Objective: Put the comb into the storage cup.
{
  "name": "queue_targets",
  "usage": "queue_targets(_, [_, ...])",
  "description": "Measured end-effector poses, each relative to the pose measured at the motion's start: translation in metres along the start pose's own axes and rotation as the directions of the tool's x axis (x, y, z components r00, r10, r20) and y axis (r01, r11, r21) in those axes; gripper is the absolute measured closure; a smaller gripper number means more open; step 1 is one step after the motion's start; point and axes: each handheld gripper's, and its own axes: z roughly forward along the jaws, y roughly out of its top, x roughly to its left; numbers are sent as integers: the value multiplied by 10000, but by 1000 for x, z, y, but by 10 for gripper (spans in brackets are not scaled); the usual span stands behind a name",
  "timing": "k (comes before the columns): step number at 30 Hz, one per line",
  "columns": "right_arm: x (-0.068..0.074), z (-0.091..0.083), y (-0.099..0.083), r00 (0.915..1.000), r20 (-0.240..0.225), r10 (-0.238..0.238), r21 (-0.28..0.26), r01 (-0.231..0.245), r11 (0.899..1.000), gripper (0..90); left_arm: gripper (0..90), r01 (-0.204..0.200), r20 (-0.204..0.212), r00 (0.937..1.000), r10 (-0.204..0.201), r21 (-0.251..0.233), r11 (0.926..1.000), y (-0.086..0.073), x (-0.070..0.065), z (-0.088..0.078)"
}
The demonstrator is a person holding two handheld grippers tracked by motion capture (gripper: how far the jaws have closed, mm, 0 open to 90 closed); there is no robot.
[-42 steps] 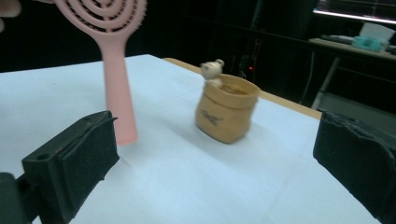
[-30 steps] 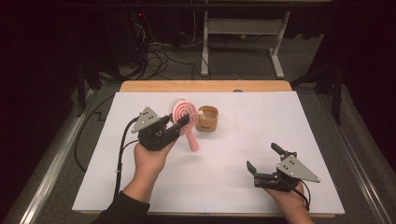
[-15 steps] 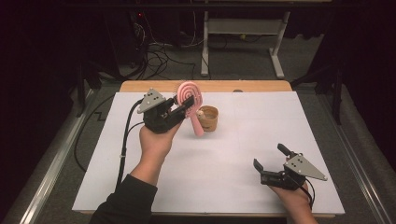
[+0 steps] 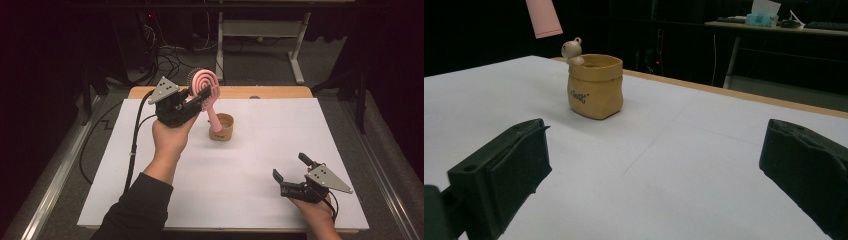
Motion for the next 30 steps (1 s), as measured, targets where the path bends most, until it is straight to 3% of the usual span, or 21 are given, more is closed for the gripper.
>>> queue_targets(18, [-2, -2, 1, 10000, 81, 7, -131, -6, 9999, 0, 626, -284, -41, 9996, 283, -320, 9991, 15, -2, 30])
queue_targets(26, [-2, -3, 2, 10000, 70, -29, -186, 31, 9998, 0, 626, -276, -217, 9994, 269, -319, 9991, 12, -1, 41])
queue_targets(30, [-2, -2, 2, 10000, 60, 5, -214, -3, 9998, 0, 626, -455, -270, 9986, 447, -286, 9986, 8, -2, 46])
